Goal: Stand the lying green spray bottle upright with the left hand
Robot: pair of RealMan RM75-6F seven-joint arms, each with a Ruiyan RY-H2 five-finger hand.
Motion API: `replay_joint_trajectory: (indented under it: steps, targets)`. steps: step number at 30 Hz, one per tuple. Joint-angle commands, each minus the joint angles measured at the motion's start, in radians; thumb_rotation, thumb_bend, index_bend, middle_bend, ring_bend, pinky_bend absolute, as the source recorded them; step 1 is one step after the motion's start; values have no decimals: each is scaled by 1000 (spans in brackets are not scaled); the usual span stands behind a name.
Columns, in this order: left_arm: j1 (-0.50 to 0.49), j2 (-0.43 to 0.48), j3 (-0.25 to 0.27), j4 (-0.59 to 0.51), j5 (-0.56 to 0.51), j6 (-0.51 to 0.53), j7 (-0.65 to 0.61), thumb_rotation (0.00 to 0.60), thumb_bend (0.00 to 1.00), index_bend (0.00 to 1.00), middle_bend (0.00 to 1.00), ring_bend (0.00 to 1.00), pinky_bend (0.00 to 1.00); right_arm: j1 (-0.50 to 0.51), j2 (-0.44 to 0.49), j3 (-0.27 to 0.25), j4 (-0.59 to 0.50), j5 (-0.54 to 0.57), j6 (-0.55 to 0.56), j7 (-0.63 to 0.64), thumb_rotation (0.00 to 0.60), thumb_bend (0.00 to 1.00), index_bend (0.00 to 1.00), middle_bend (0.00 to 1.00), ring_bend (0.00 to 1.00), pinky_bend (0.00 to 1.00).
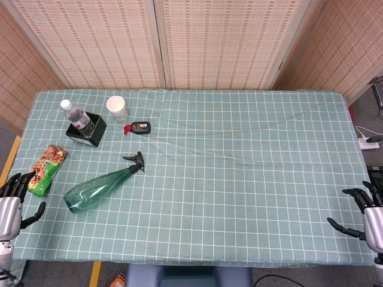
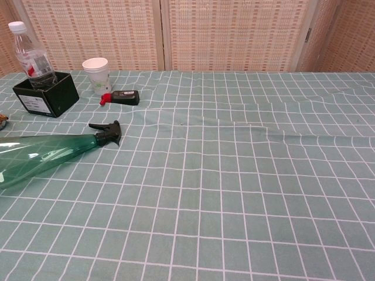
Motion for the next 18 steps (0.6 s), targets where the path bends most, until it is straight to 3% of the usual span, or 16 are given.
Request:
replay_joint_trajectory:
  steps: [1,18]
  targets:
    - [-1,1,-3,-3,-1,0,-1,600,307,130,147,92,217,0,1,0,-2,0,-1,-1,600,0,321,338,129,72]
    - [3,2,-8,-18,-19,-7,-13,600,307,154,197,156,243,2,0,1,-8,2,-3,-16,600,0,327,338,130,72]
